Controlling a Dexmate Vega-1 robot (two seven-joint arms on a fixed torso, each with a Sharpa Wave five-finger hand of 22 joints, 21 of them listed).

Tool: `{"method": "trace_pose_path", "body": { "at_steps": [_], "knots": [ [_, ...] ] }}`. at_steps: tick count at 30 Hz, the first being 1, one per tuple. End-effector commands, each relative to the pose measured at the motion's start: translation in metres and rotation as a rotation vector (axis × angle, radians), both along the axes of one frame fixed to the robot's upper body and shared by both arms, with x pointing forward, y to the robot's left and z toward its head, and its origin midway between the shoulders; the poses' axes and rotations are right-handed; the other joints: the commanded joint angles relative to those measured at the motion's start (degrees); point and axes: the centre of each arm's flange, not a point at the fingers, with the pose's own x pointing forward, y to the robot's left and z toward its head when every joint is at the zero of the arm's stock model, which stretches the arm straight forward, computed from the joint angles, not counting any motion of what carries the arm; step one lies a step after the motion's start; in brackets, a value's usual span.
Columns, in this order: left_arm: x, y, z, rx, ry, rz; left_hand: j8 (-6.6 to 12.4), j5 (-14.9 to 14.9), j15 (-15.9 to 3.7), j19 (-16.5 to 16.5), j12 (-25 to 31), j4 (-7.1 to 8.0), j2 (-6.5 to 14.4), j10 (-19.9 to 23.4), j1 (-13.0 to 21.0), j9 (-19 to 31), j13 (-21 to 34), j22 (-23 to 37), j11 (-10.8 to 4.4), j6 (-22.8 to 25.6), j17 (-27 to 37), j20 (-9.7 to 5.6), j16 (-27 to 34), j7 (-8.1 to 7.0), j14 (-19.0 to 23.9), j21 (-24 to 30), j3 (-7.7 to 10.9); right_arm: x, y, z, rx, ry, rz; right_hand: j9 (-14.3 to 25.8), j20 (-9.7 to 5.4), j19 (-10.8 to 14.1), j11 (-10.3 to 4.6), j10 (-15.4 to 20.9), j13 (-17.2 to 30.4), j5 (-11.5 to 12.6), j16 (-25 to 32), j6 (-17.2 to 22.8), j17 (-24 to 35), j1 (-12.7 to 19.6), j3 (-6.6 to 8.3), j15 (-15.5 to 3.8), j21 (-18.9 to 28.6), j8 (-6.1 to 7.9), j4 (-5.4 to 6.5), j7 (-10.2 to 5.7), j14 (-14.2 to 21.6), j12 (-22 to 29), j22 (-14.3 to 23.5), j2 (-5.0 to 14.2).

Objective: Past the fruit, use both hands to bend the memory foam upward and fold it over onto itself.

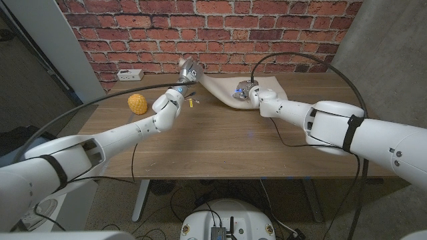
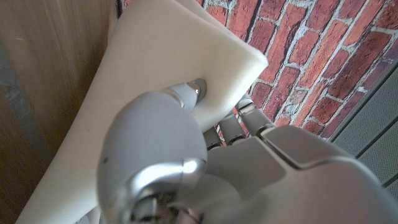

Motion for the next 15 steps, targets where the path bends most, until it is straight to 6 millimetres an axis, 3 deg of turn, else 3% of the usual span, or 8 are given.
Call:
{"method": "trace_pose_path", "body": {
  "at_steps": [1,15],
  "knots": [
    [-0.001,-0.030,0.034,0.139,-0.034,-0.117,-0.53,-0.28,-9.16,-0.42,-0.36,0.26,-0.05,-0.28,-0.63,0.07,0.29,-0.04,-0.24,-0.57,0.30,-3.99,-0.41,-0.14,-0.42,0.66,0.37,-0.007,-0.001,-0.008,-0.004,-0.006,0.013,0.16,0.01,0.27,0.02,0.11,0.18,-0.24,0.21,0.28,0.02,0.88,0.20,-3.46,-0.01,0.19,-0.67,0.16,-0.31,0.00,0.15,-0.24],
    [-0.011,-0.078,0.049,0.243,-0.088,-0.285,-1.29,-0.24,-9.24,-0.65,-0.91,0.26,-0.09,-0.39,-1.18,0.09,0.34,-0.38,-0.22,-0.90,0.35,-4.38,-0.76,-0.49,-0.72,1.38,0.43,-0.006,-0.003,-0.016,0.011,0.001,0.038,0.15,0.02,0.41,0.19,0.21,0.13,-0.22,0.25,0.30,-0.21,1.43,0.07,-3.54,-0.05,0.16,-1.20,0.09,-0.32,-0.02,0.15,-0.29]
  ]
}}
